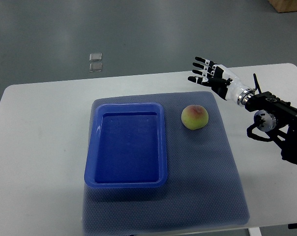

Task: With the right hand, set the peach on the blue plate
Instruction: 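Move the right hand toward the peach beside the blue tray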

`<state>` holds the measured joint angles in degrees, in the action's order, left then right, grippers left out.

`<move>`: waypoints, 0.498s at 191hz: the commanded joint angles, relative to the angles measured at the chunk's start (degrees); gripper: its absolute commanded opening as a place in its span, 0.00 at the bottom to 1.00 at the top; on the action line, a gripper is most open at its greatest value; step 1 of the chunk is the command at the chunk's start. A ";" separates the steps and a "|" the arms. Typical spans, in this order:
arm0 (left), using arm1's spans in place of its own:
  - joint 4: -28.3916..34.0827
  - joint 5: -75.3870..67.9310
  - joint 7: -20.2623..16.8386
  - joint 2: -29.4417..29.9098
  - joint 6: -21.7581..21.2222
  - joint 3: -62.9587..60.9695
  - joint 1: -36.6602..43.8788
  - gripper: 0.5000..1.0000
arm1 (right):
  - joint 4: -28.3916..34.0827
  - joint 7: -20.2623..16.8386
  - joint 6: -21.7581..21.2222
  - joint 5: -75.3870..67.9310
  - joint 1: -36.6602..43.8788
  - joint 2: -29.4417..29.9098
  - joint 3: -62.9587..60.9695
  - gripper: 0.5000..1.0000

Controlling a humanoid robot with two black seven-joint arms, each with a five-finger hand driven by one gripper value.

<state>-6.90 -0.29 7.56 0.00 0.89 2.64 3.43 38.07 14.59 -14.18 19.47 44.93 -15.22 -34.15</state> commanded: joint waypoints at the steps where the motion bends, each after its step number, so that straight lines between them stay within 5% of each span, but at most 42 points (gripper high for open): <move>1: -0.05 0.03 -0.09 0.00 -0.01 0.00 0.00 1.00 | -0.01 0.18 -0.32 0.05 -0.64 -0.07 -0.04 0.86; 95: -0.49 -0.06 -0.09 0.00 0.07 -0.18 -0.61 1.00 | 0.08 0.09 -1.38 0.13 -0.37 -0.25 0.14 0.86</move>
<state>-7.37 -0.32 7.46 0.00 0.91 2.50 2.98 38.10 14.77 -15.08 19.48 44.24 -15.23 -34.25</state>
